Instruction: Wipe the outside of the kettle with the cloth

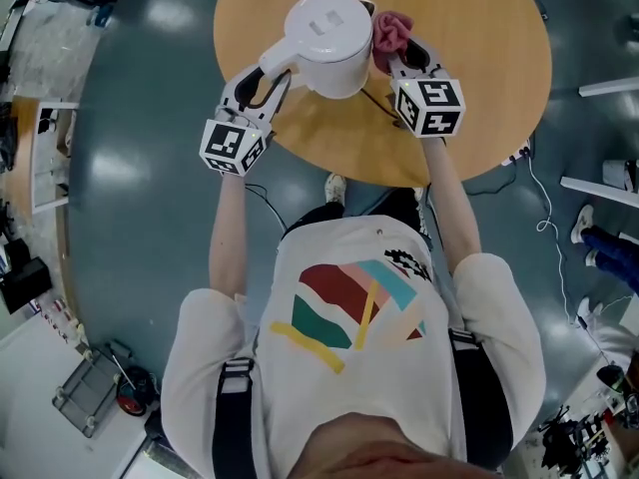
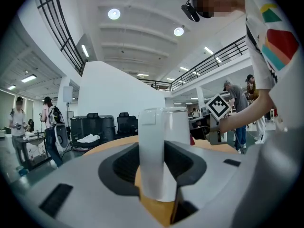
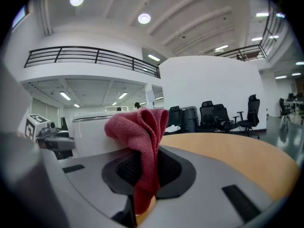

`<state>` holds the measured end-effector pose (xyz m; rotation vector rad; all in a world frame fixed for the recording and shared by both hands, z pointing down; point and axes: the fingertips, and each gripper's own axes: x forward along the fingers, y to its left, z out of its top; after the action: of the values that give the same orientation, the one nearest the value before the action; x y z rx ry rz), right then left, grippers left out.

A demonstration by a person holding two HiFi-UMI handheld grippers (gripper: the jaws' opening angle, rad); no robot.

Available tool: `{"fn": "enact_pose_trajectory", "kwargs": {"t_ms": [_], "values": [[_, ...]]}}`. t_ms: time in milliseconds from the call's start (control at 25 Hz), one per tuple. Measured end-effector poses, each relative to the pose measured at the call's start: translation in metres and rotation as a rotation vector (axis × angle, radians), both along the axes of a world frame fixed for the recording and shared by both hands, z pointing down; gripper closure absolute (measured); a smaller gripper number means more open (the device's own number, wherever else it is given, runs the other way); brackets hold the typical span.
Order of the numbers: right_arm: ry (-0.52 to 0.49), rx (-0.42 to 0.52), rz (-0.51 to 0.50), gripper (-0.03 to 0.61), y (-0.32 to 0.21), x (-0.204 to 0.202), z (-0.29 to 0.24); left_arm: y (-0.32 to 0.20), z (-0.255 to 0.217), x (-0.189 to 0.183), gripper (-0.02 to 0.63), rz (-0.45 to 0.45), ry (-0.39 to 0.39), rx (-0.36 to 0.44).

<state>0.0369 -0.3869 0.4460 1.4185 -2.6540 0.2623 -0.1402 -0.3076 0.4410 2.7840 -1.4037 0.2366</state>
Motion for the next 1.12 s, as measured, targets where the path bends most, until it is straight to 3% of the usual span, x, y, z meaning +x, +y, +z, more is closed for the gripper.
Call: {"fn": "enact_pose_trajectory", "kwargs": {"t_ms": [160, 360, 560, 800, 1120], "values": [[-0.042, -0.047, 0.065, 0.531, 0.037, 0.013, 0.011, 0.006, -0.008, 0.001, 0.416, 0.008, 0.001, -0.001], [-0.059, -0.044, 0.094, 0.531, 0.087, -0.004, 0.009, 0.014, -0.016, -0.005, 0.416, 0.01, 0.009, 0.013], [-0.021, 0.007, 0.013, 0.531, 0.116, -0.045, 0.017, 0.007, -0.014, 0.001, 0.416, 0.013, 0.014, 0.03], [0.015, 0.009, -0.124, 0.531, 0.124, -0.112, 0.063, 0.002, 0.001, -0.001, 0.416, -0.007, 0.018, 0.035], [0.059, 0.056, -0.125, 0.532, 0.097, -0.144, 0.092, 0.0, 0.002, -0.001, 0.416, -0.007, 0.035, 0.05]]}}
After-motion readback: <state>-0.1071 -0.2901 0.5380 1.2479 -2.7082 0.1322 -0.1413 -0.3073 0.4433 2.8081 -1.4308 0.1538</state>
